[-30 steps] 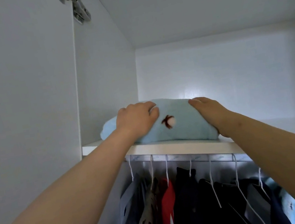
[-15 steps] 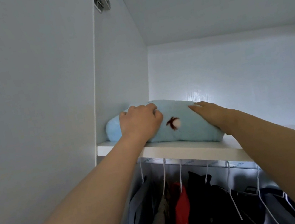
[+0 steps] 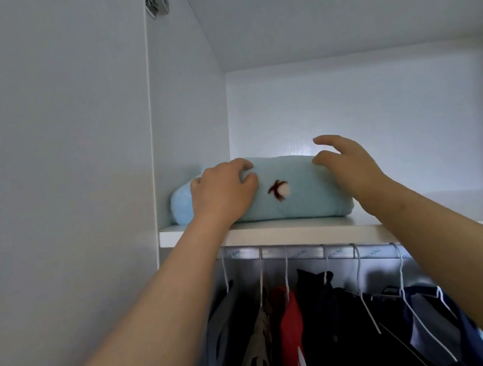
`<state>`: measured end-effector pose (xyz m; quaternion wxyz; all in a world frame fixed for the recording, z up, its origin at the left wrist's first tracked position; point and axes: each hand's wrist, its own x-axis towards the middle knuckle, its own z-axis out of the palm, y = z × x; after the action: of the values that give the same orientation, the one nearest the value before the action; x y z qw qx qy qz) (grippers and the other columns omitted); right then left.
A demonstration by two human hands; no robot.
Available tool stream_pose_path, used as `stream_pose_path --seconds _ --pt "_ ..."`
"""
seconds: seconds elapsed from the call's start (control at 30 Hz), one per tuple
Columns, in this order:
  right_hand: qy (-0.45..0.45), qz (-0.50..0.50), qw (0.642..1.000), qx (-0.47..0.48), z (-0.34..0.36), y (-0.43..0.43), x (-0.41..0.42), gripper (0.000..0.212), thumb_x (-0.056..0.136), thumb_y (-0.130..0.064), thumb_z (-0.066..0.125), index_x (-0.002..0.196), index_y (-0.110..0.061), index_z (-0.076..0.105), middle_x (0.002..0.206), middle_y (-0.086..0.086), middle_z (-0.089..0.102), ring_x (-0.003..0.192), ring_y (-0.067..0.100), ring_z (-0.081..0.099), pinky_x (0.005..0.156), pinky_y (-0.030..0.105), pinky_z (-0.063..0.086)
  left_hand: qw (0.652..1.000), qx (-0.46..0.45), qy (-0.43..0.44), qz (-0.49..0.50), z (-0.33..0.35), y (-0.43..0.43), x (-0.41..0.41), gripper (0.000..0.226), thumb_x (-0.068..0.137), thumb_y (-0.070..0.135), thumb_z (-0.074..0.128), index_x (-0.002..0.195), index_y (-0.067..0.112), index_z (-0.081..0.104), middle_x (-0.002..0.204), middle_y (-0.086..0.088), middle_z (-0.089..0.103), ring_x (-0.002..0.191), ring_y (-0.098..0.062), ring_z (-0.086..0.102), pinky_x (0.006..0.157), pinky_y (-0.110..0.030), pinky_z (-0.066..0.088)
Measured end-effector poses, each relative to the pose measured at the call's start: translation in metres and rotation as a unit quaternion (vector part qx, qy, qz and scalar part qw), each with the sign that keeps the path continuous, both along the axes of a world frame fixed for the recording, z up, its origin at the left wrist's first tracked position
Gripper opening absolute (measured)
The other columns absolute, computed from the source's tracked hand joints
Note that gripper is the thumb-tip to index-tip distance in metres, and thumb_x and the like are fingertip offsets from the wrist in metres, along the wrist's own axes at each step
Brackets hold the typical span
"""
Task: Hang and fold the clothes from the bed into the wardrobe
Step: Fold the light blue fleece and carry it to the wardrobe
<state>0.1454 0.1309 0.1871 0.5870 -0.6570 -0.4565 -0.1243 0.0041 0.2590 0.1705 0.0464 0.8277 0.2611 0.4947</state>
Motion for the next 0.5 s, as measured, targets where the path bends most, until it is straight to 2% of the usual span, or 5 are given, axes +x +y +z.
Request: stream_pose_path --seconds 0.13,0.23,0.3,0.4,0.5 --pt "-0.032 0.012 0.999 0.02 -0.015 -0.017 -0.022 0.035 0.088 -0.024 0.052 0.12 -0.038 0.054 0.134 -0.012 0.045 0.12 0.008 0.04 0.097 0.026 0.031 0.993 -0.013 -0.082 -0.084 -0.008 -0.019 -0.008 0.024 0.092 0.031 0.047 0.111 0.027 0.061 0.11 0.006 0.062 0.099 -0.014 0.052 0.094 -0.033 0.037" --pt "-0.056 -0.005 0.998 0.032 -0.027 -0.032 -0.031 0.035 0.087 -0.023 0.053 0.119 -0.037 0.054 0.125 -0.015 0.047 0.108 0.003 0.04 0.087 0.021 0.03 0.973 -0.033 -0.147 -0.173 -0.021 -0.039 -0.008 0.015 0.091 0.029 0.051 0.1 0.03 0.063 0.092 0.02 0.057 0.086 0.0 0.047 0.079 -0.017 0.036" --pt "-0.051 -0.015 0.997 0.047 -0.038 -0.048 -0.033 0.033 0.087 -0.021 0.055 0.115 -0.038 0.055 0.117 -0.017 0.047 0.106 0.002 0.043 0.082 0.018 0.032 0.961 -0.023 -0.157 -0.228 -0.03 -0.057 -0.004 0.013 0.09 0.026 0.054 0.095 0.029 0.065 0.085 0.022 0.057 0.082 0.003 0.049 0.072 -0.008 0.036" --pt "-0.032 -0.041 0.997 0.064 -0.055 -0.08 -0.032 0.031 0.086 -0.019 0.056 0.109 -0.04 0.056 0.113 -0.018 0.05 0.11 0.005 0.046 0.084 0.02 0.032 0.945 -0.007 -0.162 -0.284 -0.038 -0.085 0.01 0.015 0.09 0.026 0.055 0.099 0.026 0.067 0.095 0.021 0.06 0.094 0.001 0.053 0.084 -0.013 0.038" --pt "-0.012 -0.072 0.994 0.08 -0.071 -0.127 -0.027 0.03 0.085 -0.019 0.056 0.101 -0.044 0.057 0.114 -0.019 0.054 0.11 0.005 0.049 0.08 0.015 0.036 0.921 -0.031 -0.147 -0.359 -0.048 -0.128 0.03 0.013 0.09 0.028 0.055 0.095 0.035 0.064 0.092 0.027 0.06 0.096 0.006 0.053 0.083 -0.009 0.038"
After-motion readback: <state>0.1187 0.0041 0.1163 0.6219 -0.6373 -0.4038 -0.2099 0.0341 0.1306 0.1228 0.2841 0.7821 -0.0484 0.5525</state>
